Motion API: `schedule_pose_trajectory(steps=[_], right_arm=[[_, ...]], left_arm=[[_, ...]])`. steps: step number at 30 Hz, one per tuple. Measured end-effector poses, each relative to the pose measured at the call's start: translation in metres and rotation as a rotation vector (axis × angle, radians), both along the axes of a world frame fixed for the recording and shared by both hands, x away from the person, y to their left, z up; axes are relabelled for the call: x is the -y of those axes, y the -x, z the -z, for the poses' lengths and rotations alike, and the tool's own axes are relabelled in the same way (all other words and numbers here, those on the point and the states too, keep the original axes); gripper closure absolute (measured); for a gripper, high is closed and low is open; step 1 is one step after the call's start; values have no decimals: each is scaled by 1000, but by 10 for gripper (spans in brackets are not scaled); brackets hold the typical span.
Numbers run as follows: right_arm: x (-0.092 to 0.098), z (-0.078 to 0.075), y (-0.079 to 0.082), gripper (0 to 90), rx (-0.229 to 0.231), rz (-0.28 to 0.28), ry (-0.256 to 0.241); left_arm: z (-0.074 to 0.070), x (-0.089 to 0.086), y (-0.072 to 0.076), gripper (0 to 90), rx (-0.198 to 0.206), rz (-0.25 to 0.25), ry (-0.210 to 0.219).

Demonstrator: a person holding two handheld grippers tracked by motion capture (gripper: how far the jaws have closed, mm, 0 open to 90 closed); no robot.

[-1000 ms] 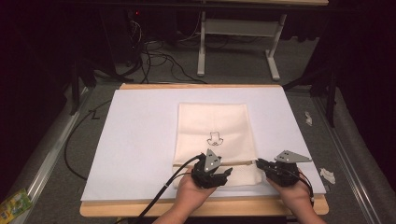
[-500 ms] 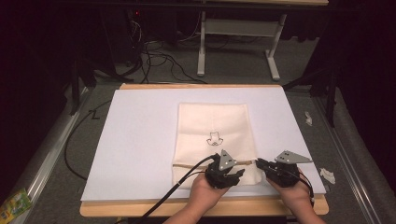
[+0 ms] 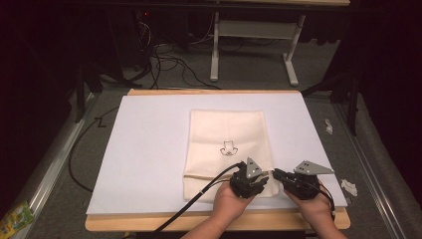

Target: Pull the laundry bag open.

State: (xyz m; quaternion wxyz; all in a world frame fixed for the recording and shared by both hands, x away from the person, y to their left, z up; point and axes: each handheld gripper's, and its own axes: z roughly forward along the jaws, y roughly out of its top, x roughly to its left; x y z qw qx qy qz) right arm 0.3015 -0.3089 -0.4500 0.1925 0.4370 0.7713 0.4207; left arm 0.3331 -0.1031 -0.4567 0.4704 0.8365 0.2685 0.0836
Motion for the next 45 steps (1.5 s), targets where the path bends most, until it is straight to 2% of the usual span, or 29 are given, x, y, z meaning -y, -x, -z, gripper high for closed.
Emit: schedule_pose_trajectory(steps=[4, 7, 18, 30, 35, 40, 45], right_arm=[[0, 0, 0, 847, 2, -1, -5], [0, -2, 1, 849, 9, 1, -2], [0, -2, 1, 849, 11, 3, -9], [1, -2, 1, 851, 12, 2, -3], [-1, -3, 1, 854, 4, -4, -3], [-2, -3, 1, 858, 3, -7, -3], [-2, -3, 2, 860, 1, -11, -5]], left_arm=[[0, 3, -2, 726, 2, -1, 7], [1, 5, -3, 765, -14, -6, 22], [1, 5, -3, 864, -3, -6, 44], [1, 2, -3, 872, 8, 3, 40], [0, 1, -1, 874, 19, 8, 25], [0, -1, -2, 875, -8, 3, 32], [0, -4, -3, 876, -15, 5, 41]])
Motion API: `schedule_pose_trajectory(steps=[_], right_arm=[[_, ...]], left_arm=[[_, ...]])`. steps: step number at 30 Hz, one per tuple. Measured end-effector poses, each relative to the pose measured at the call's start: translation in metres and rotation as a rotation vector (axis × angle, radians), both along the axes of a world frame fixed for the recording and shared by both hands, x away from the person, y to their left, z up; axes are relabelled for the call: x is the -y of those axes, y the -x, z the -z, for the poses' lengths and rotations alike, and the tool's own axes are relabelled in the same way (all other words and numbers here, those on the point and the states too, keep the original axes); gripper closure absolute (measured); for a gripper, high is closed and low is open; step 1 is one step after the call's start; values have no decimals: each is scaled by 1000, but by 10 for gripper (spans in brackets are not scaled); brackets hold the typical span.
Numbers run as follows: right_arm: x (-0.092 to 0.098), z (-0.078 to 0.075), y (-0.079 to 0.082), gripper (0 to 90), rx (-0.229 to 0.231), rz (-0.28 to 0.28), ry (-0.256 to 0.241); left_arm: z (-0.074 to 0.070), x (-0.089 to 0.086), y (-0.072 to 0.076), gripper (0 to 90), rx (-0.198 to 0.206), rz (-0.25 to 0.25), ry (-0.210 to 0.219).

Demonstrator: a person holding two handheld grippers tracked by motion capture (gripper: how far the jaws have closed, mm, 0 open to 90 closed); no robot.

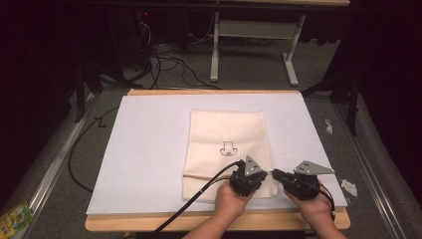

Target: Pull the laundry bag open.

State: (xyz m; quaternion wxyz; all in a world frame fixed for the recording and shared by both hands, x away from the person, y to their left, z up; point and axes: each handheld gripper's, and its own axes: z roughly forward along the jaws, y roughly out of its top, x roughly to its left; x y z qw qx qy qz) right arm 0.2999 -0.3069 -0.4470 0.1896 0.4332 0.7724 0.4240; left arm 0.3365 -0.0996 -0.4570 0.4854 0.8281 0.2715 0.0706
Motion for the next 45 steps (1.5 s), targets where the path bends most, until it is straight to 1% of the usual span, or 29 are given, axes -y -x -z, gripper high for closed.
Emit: schedule_pose_trajectory(steps=[3, 4, 5, 7, 9, 10, 11, 12, 15, 17, 18, 21, 25, 27, 28, 29, 30, 32, 33, 35, 37, 38, 39, 40, 41, 43, 44, 45], right_arm=[[0, 0, 0, 860, -2, -1, 1], [0, 0, 0, 861, -4, -2, 2], [0, 0, 0, 863, -2, 4, 5], [2, -1, 0, 864, 8, 16, 0], [6, -1, -1, 865, 1, 24, -12], [6, -1, -1, 864, -6, 25, -17], [6, 0, -1, 864, 2, 20, -7], [5, 0, 0, 864, 3, 20, -1], [8, -1, -1, 862, 9, 29, -9], [10, 0, 0, 862, 2, 34, -19], [10, 0, 0, 862, 5, 34, -18], [11, -1, 0, 862, 6, 34, -21], [8, -1, 1, 862, 12, 28, -9], [8, -2, 1, 863, 14, 29, -8], [8, -2, 1, 863, 14, 34, -4], [7, -2, 0, 864, 8, 34, -7], [7, -2, 1, 864, 13, 38, 4], [9, -1, 0, 864, 9, 36, -5], [9, -2, 0, 864, 5, 34, -7], [5, -2, 1, 864, 8, 19, -1], [1, -2, 1, 865, 16, 16, 15], [-1, -3, 1, 866, 15, 17, 17], [-1, -4, 2, 869, 19, 43, 33], [1, -4, 1, 869, 22, 49, 30], [5, -5, -1, 869, 22, 62, 24], [17, -5, -2, 869, 13, 105, 0], [23, -4, -2, 868, 10, 115, -5], [28, -3, -3, 868, 4, 114, -19]], left_arm=[[1, -1, 0, 876, 0, 1, 1], [1, -1, 0, 876, 1, -8, -8], [2, -2, 0, 877, -2, -12, -6], [5, -8, -5, 877, -26, -35, 5], [7, -12, -6, 877, -35, -37, 11], [7, -13, -5, 877, -25, -37, -5], [6, -13, -4, 877, -19, -34, -9], [6, -14, -4, 877, -18, -37, -4], [6, -21, -6, 876, -30, -48, 0], [6, -25, -6, 876, -30, -48, -3], [6, -27, -5, 876, -23, -47, -7], [6, -32, -5, 876, -20, -44, -3], [5, -35, -3, 875, -15, -35, -8], [4, -38, -2, 876, -1, -30, -21], [4, -40, -3, 876, -15, -29, -20], [4, -43, -3, 876, -14, -35, -30], [4, -47, -4, 876, -21, -36, -25], [4, -56, -7, 876, -36, -44, -28], [3, -60, -7, 875, -36, -38, -27], [3, -62, -5, 876, -25, -37, -46], [3, -66, -5, 876, -35, -35, -46], [3, -68, -6, 876, -38, -57, -58], [5, -71, -8, 876, -51, -66, -53], [7, -77, -10, 877, -68, -90, -48], [10, -84, -12, 877, -82, -110, -43], [14, -100, -16, 877, -106, -143, -43], [16, -108, -18, 877, -131, -145, -27], [16, -114, -18, 877, -135, -166, -37]])
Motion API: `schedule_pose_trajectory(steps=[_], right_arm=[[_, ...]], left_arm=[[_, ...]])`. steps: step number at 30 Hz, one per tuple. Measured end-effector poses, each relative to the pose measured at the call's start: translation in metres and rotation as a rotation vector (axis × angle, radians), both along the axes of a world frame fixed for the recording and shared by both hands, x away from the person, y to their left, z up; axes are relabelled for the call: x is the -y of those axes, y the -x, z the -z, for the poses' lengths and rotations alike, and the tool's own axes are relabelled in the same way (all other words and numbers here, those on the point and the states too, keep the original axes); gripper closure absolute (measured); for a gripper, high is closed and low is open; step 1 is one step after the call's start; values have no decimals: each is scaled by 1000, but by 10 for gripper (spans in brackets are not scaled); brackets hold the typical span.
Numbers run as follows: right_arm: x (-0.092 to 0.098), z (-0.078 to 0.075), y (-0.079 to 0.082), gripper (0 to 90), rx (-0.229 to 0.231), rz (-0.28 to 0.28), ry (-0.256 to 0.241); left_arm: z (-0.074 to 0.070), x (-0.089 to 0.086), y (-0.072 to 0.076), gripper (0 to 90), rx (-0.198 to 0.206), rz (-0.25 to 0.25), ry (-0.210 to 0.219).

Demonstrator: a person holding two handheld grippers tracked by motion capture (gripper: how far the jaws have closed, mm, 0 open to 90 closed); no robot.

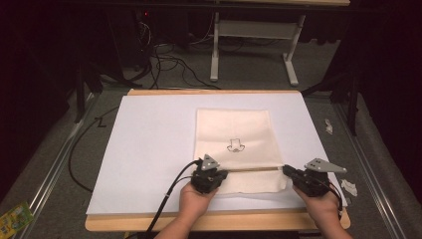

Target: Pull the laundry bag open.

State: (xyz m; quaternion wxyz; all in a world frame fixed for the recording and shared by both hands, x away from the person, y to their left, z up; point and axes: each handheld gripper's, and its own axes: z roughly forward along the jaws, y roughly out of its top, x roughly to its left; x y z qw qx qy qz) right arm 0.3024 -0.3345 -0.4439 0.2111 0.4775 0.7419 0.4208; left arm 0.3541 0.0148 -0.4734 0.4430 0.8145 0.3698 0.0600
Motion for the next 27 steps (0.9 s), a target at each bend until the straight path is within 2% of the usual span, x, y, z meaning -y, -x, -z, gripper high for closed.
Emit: schedule_pose_trajectory(steps=[1, 2, 7, 8, 9, 10, 11, 12, 13, 14, 18, 24, 27], right_arm=[[2, 1, 1, 868, -2, 8, 3], [3, 0, 2, 868, 3, 20, 16], [16, -1, 0, 868, 4, 59, 0], [19, 0, 0, 867, 3, 68, -5], [22, 0, 0, 866, -6, 50, -34], [19, 0, 1, 866, -10, 40, -31], [13, 1, 1, 866, -2, 31, 6], [10, 1, 2, 865, 0, 27, 22], [8, 1, 1, 863, -2, 24, 24], [9, 2, 0, 859, -9, 24, 19], [14, 8, 1, 819, -26, 6, 7], [12, 9, 1, 816, -34, -3, 7], [11, 11, 2, 806, -47, -6, 10]], left_arm=[[0, -6, 0, 877, 8, -13, -25], [0, -14, 0, 877, 1, -24, -34], [-6, -70, 0, 877, -4, -114, -72], [-7, -79, 1, 876, -10, -104, -43], [-9, -83, 4, 875, 1, -105, -45], [-11, -84, 7, 876, 26, -107, -62], [-11, -85, 10, 876, 37, -111, -67], [-8, -87, 11, 876, 37, -114, -53], [-5, -90, 11, 875, 11, -104, -29], [-3, -92, 12, 874, 6, -96, -16], [-3, -94, 14, 866, 27, -69, 0], [-1, -93, 13, 866, 36, -60, -22], [1, -93, 12, 866, 30, -62, -18]])
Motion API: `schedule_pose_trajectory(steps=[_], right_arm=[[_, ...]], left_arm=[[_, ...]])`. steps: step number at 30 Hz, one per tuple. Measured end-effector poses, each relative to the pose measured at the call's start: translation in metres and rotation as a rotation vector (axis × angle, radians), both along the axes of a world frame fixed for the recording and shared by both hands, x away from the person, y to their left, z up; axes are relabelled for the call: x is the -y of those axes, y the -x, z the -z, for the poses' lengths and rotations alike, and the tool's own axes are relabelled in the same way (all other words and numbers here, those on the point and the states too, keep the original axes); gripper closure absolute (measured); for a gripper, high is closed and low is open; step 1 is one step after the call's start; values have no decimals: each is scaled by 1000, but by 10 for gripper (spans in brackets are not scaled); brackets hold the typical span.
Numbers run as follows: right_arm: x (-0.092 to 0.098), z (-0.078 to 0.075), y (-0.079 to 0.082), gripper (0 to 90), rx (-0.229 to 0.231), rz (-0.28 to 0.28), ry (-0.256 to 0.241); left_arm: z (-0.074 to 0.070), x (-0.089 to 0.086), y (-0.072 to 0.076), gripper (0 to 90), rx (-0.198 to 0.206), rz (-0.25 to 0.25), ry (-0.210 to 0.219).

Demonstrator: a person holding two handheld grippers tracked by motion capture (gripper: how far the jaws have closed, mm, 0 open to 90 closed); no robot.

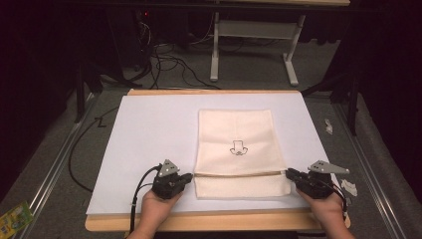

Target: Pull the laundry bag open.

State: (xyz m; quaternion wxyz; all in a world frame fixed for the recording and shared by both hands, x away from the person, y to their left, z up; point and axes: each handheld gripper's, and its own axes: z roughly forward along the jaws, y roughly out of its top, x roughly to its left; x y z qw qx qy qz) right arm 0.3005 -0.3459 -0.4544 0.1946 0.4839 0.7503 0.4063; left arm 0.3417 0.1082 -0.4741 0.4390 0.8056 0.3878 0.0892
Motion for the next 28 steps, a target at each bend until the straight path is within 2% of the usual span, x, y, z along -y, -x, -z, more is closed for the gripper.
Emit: schedule_pose_trajectory(steps=[2, 3, 5, 8, 10, 12, 15, 17, 18, 19, 20, 21, 22, 24, 28], right_arm=[[0, 0, 1, 764, 12, -7, 2], [0, -1, 1, 726, 18, -9, 0], [-2, -2, 1, 655, 42, -20, -9], [-4, -6, 1, 526, 78, -23, -26], [-3, -9, 1, 425, 120, -15, -35], [0, -12, -2, 306, 153, 23, -35], [13, -17, -5, 205, 188, 87, -33], [24, -20, -5, 149, 203, 136, -9], [31, -21, -4, 152, 204, 173, 7], [39, -23, -2, 149, 210, 213, 8], [46, -24, 0, 144, 217, 226, 4], [50, -24, 2, 142, 221, 239, 1], [54, -23, 3, 140, 223, 249, 2], [57, -22, 4, 130, 223, 257, 3], [51, -22, 1, 116, 237, 231, 9]], left_arm=[[0, 0, 0, 852, 8, -11, 1], [-1, -2, 0, 817, 12, -16, 1], [-4, -4, 0, 728, 22, -39, 35], [-11, -9, 2, 608, 82, -79, 65], [-14, -14, 2, 534, 128, -114, 58], [-19, -23, 0, 436, 191, -158, 21], [-27, -43, -5, 302, 256, -231, -54], [-34, -60, -6, 271, 282, -323, -118], [-38, -74, -5, 250, 290, -364, -97], [-40, -83, -4, 244, 282, -384, -71], [-40, -89, -4, 230, 275, -390, -62], [-40, -94, -3, 206, 270, -397, -60], [-40, -97, -3, 188, 261, -398, -77], [-39, -99, -4, 157, 241, -394, -79], [-38, -96, -6, 111, 224, -374, -64]])
